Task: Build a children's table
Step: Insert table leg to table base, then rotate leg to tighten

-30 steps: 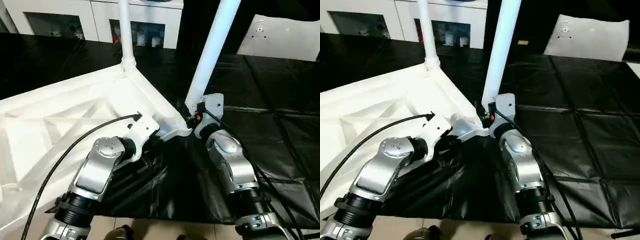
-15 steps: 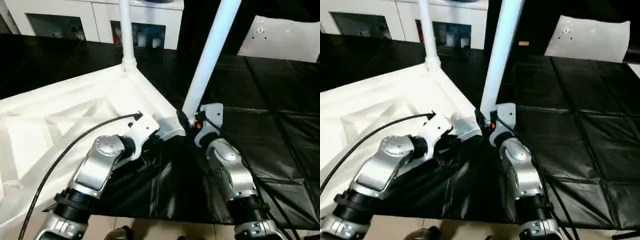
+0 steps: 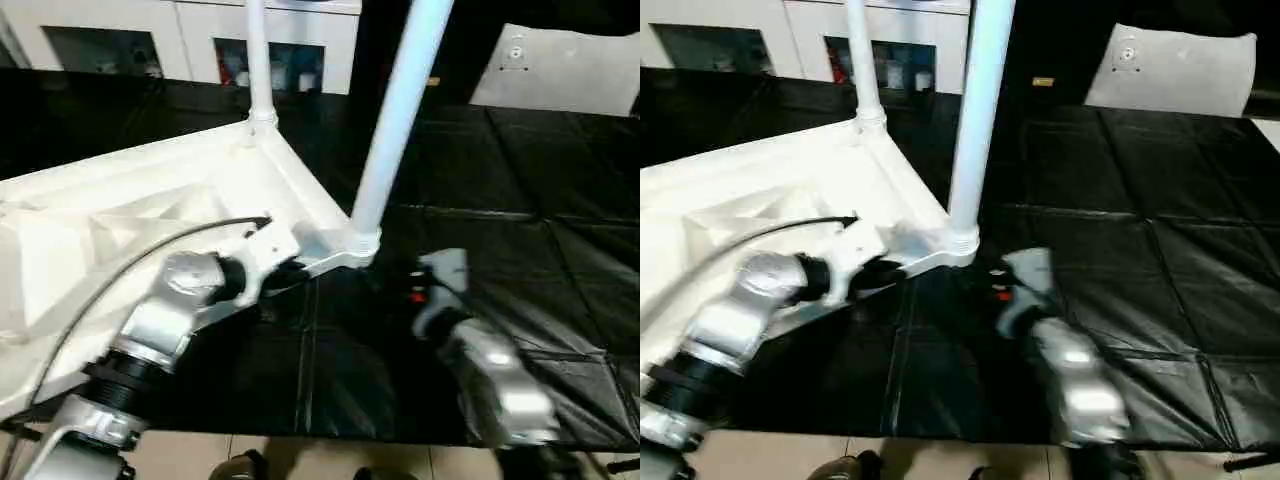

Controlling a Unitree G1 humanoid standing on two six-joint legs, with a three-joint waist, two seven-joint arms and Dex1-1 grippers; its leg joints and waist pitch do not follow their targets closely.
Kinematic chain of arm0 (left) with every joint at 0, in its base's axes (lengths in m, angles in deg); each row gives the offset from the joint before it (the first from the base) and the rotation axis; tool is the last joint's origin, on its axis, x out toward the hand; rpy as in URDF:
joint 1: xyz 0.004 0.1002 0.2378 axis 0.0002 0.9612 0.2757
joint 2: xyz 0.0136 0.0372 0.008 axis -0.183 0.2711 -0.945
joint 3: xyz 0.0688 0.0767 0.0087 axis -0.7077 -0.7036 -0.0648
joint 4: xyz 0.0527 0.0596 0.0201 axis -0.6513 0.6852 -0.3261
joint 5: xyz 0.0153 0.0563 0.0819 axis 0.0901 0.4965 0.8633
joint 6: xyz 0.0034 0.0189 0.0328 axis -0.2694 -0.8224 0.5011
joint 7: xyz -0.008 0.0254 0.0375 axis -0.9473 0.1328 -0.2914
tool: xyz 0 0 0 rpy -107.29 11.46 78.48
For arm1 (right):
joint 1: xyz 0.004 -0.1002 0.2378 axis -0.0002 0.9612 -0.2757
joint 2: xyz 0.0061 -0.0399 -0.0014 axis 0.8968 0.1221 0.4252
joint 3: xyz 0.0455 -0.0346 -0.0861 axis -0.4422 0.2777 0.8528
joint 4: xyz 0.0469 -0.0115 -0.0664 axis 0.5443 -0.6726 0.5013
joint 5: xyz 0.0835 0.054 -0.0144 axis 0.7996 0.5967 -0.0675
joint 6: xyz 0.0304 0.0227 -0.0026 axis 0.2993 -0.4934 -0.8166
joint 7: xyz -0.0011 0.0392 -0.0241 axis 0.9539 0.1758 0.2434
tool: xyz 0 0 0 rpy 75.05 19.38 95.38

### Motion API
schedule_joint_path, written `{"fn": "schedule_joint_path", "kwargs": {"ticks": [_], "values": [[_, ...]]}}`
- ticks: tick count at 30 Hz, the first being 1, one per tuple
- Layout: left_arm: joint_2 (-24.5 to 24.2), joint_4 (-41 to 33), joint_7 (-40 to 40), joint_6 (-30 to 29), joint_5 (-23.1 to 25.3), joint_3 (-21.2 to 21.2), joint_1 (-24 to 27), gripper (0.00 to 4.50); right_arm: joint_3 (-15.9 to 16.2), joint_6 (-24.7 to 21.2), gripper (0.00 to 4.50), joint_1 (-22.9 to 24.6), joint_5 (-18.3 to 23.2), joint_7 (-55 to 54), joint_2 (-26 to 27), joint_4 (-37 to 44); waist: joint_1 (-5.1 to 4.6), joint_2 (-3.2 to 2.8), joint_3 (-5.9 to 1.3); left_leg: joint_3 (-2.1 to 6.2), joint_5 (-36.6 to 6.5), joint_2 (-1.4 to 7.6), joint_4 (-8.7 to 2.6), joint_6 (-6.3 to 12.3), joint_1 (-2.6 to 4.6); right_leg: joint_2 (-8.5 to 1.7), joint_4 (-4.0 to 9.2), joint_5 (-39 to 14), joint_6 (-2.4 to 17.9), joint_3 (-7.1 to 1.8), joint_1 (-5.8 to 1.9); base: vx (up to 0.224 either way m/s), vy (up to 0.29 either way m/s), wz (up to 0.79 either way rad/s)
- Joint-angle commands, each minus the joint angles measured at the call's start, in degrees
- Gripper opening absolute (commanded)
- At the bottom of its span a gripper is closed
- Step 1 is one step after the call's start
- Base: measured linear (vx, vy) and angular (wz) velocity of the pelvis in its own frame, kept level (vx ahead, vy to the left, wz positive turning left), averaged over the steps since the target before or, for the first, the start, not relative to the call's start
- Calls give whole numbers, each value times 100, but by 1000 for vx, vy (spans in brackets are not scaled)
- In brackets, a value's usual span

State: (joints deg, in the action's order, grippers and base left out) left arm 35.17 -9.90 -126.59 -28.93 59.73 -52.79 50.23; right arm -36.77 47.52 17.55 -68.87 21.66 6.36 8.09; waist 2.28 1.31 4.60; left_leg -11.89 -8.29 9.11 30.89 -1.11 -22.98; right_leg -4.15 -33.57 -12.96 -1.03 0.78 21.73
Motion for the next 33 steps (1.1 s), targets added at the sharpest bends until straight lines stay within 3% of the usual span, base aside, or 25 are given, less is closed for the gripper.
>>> {"fn": "schedule_joint_path", "kwargs": {"ticks": [1, 3, 7, 9, 15, 19, 24, 33], "values": [[-236, 422, -633, 400, 88, -309, 58, 0, 0, -120, 444, 54, 165, 605, -371, 308, 56, 7, -370, 187, -631, 406, -211, 715, 189, -380, 225, 857, 1386, -172, -165, 0, 0, 0], [-305, 519, -991, 604, 3, -358, 16, 0, 49, -154, 444, 18, 184, 947, -655, 360, 78, 13, -340, 178, -808, 414, -212, 678, 182, -393, 235, 558, 1399, -175, -150, 0, 0, 0], [-404, 667, -1539, 892, -105, -487, -61, 0, 149, -246, 444, -55, 210, 1438, -1059, 396, 131, 5, -308, 182, -1337, 454, -251, 375, 231, -413, 303, -541, 1396, -185, -99, 0, 0, 0], [-476, 838, -1958, 1181, -135, -637, -179, 0, 313, -416, 444, -177, 254, 1942, -1393, 371, 153, 3, -304, 186, -1502, 455, -261, 277, 252, -407, 312, -751, 1376, -184, -81, 0, 0, 0], [-494, 1225, -2476, 1694, -104, -820, -416, 0, 650, -385, 444, -402, 146, 2541, -1706, 249, 274, 24, -319, 169, -1486, 464, -240, 195, 271, -449, 291, -748, 1337, -196, -56, 0, 0, 0], [-471, 1308, -2699, 1812, -79, -888, -503, 0, 772, -322, 444, -521, 66, 2775, -1730, 71, 315, 45, -334, 176, -1416, 464, -227, 202, 247, -458, 254, -665, 1392, -181, -67, 0, 0, 0], [-386, 1577, -2983, 2169, -12, -1058, -712, 0, 930, -272, 397, -819, 47, 2993, -1670, -309, 351, 49, -330, 171, -1443, 465, -220, 178, 248, -460, 251, -755, 1426, -179, -63, 0, 0, 0], [-332, 1784, -3113, 2344, 48, -1119, -835, 0, 1019, -153, 312, -994, 15, 3175, -1560, -561, 416, 42, -350, 165, -1316, 469, -204, 238, 241, -456, 205, -436, 1508, -160, -77, 0, 0, 0]]}}
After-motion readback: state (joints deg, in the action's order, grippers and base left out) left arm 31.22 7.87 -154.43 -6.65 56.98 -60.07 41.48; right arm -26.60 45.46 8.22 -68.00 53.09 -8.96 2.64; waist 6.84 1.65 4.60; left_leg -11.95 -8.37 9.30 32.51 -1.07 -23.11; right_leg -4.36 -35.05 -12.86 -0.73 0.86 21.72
